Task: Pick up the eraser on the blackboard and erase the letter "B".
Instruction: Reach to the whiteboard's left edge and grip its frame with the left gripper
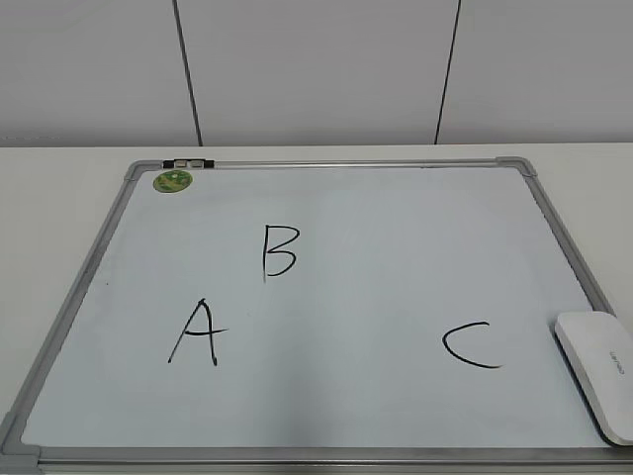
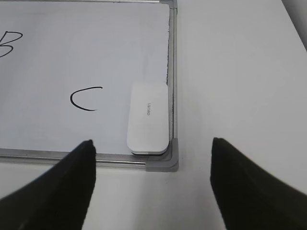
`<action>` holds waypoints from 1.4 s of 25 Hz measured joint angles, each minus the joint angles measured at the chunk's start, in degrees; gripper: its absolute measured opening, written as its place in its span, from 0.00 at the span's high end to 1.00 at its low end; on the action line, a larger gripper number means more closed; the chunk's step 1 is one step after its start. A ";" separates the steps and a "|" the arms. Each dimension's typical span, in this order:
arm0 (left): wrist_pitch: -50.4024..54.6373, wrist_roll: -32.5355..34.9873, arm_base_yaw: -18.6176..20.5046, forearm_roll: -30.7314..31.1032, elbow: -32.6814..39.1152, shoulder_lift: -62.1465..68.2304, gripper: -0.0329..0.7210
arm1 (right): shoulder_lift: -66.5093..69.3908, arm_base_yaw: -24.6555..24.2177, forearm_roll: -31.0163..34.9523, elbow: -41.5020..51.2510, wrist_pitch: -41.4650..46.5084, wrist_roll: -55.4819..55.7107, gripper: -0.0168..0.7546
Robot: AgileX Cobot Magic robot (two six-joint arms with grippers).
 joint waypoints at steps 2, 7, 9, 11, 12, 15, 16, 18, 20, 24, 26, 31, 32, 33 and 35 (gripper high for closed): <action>0.00 0.00 0.00 0.00 0.00 0.00 0.20 | 0.00 0.00 0.00 0.00 0.00 0.00 0.23; 0.13 0.00 0.00 -0.36 0.00 0.76 0.20 | 0.00 0.00 0.00 0.00 0.00 0.00 0.23; 0.38 0.00 0.00 -0.92 -1.17 2.08 0.20 | 0.00 0.00 0.00 0.00 0.00 0.00 0.23; 0.38 0.00 0.00 -1.14 -3.22 4.36 0.20 | 0.00 0.00 0.00 0.00 0.00 0.00 0.23; 0.38 0.00 0.00 -1.13 -4.45 5.95 0.20 | 0.00 0.00 0.00 0.00 0.00 0.00 0.23; 0.24 0.00 0.00 -1.13 -7.44 11.54 0.20 | 0.00 0.00 0.00 0.00 0.00 0.00 0.23; -0.19 0.00 0.00 -1.13 -8.43 13.88 0.20 | 0.00 0.00 0.00 0.00 0.00 0.00 0.23; -1.41 0.00 0.00 -1.25 -9.69 18.38 0.20 | 0.00 0.00 0.00 0.00 0.00 0.00 0.23; -2.96 0.00 0.00 -2.02 -11.01 23.73 0.20 | 0.00 0.00 0.00 0.00 0.00 0.00 0.23; -7.19 0.00 0.00 -3.84 -13.68 34.10 0.21 | 0.00 0.00 0.00 0.00 0.00 0.00 0.23; -8.99 0.00 0.00 -4.91 -15.41 38.94 0.21 | 0.00 0.00 0.00 0.00 0.00 0.00 0.23; -10.20 0.49 0.00 -5.85 -20.64 51.78 0.21 | 0.00 0.00 0.00 0.00 0.00 0.00 0.23; -10.32 0.58 0.00 -5.94 -21.79 54.06 0.21 | 0.00 0.00 0.00 0.00 0.00 0.00 0.23; -10.32 1.05 0.00 -6.10 -22.96 56.61 0.21 | 0.00 0.00 0.00 0.00 0.00 0.00 0.23; -10.44 1.89 0.00 -6.20 -25.14 61.60 0.21 | 0.00 0.00 0.00 0.00 0.00 0.00 0.23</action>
